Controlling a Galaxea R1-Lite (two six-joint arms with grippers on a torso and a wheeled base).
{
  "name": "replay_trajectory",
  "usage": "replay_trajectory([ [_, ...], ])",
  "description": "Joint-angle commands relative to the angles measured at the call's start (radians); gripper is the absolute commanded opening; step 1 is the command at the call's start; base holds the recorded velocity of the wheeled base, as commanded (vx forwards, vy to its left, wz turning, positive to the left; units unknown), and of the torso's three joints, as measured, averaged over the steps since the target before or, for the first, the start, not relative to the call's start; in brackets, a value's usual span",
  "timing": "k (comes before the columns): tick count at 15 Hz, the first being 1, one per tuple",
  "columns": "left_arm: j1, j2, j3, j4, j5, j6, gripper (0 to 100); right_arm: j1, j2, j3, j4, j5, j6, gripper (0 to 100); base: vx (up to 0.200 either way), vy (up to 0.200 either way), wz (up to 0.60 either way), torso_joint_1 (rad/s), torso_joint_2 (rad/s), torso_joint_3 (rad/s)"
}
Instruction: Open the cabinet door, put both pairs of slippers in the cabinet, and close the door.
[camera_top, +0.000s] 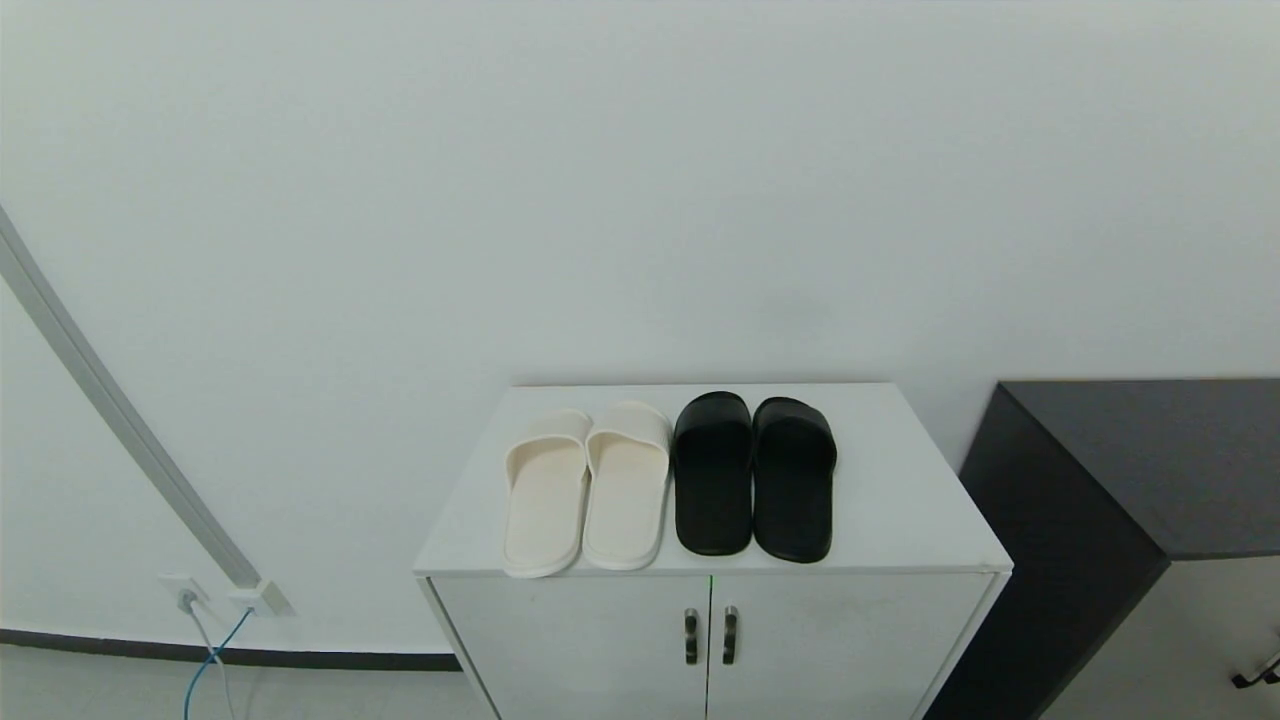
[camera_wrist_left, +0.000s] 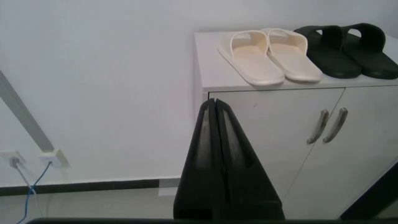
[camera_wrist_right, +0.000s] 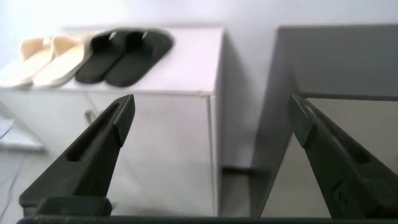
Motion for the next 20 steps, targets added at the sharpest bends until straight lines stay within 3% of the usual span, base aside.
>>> replay_trajectory([
  [1,0.001,0.001,0.000,0.000,0.000,-0.001,0,0.071,0.415,-0.003,-0.200,0.045,0.017,100,0.000,0.000,0.00,0.000,0.00,0.000],
  [3,0.001,0.001,0.000,0.000,0.000,-0.001,0,0.208,0.588,-0.046,-0.338,0.004,0.080,100,0.000,0.000,0.00,0.000,0.00,0.000],
  [4,0.001,0.001,0.000,0.000,0.000,-0.001,0,0.290,0.663,-0.078,-0.369,-0.068,0.094,100,0.000,0.000,0.00,0.000,0.00,0.000],
  [8,0.001,0.001,0.000,0.000,0.000,-0.001,0,0.663,0.886,-0.250,-0.390,-0.314,0.221,100,0.000,0.000,0.00,0.000,0.00,0.000],
  [9,0.001,0.001,0.000,0.000,0.000,-0.001,0,0.718,0.945,-0.296,-0.399,-0.346,0.244,100,0.000,0.000,0.00,0.000,0.00,0.000],
  [14,0.001,0.001,0.000,0.000,0.000,-0.001,0,0.823,1.272,-0.522,-0.452,-0.492,0.306,100,0.000,0.000,0.00,0.000,0.00,0.000],
  [18,0.001,0.001,0.000,0.000,0.000,-0.001,0,0.829,1.455,-0.660,-0.482,-0.581,0.321,100,0.000,0.000,0.00,0.000,0.00,0.000],
  [20,0.001,0.001,0.000,0.000,0.000,-0.001,0,0.829,1.587,-0.776,-0.482,-0.691,0.319,100,0.000,0.000,0.00,0.000,0.00,0.000],
])
